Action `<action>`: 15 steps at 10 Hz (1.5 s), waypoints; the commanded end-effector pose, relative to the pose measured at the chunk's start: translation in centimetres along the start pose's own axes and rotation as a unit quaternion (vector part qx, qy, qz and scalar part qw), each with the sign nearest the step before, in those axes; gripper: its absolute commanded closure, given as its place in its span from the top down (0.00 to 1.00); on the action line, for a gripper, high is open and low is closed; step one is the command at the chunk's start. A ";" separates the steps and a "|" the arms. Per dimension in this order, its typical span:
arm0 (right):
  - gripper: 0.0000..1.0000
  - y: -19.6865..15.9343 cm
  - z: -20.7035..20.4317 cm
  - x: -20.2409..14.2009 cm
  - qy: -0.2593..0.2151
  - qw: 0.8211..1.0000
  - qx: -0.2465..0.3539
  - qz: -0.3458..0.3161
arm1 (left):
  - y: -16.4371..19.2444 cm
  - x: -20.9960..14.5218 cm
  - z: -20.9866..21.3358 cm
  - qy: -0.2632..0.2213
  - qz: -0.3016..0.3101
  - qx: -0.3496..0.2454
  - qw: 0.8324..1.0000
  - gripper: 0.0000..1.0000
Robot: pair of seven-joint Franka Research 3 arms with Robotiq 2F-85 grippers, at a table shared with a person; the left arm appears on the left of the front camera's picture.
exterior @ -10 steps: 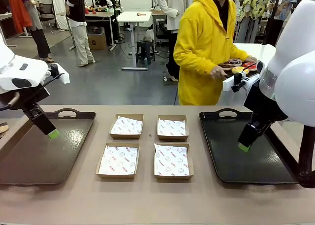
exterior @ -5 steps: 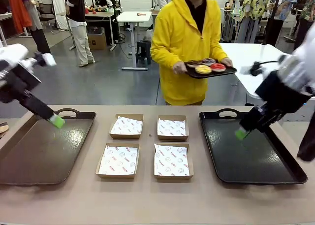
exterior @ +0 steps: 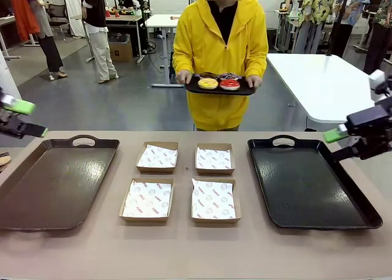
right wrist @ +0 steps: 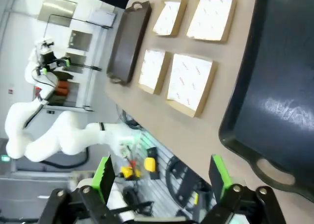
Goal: Individually package the donuts and arrange them on the tray.
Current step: Pick up one Paper togo box.
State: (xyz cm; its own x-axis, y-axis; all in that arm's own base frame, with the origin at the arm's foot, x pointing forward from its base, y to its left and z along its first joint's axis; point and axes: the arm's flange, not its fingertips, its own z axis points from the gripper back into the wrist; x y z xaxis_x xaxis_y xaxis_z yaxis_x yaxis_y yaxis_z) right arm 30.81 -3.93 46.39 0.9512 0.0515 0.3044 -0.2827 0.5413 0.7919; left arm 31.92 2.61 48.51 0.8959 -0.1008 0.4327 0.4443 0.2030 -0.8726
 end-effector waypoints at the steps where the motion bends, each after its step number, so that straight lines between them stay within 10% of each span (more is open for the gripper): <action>1: 1.00 -4.0 -1.3 -5.3 0.002 0.999 0.043 -0.018 | 3.6 -0.5 2.1 -0.032 0.129 -0.046 0.990 1.00; 8: 1.00 -7.1 5.3 -9.6 -0.139 0.976 0.160 0.047 | 9.4 -4.8 8.4 -0.074 0.207 0.013 0.975 1.00; 15: 1.00 -8.2 8.0 -7.9 -0.132 0.978 0.155 0.034 | 9.7 -4.6 7.7 -0.075 0.216 -0.021 0.973 1.00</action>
State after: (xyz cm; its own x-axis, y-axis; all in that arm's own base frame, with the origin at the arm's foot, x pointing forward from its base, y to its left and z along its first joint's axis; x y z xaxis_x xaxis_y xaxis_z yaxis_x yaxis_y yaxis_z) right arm 24.18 -15.35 41.55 0.8901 -0.1478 0.4311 -0.3845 0.2642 0.8845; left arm 32.21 12.52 39.78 0.9919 0.1198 0.0431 0.0216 0.1756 -0.9842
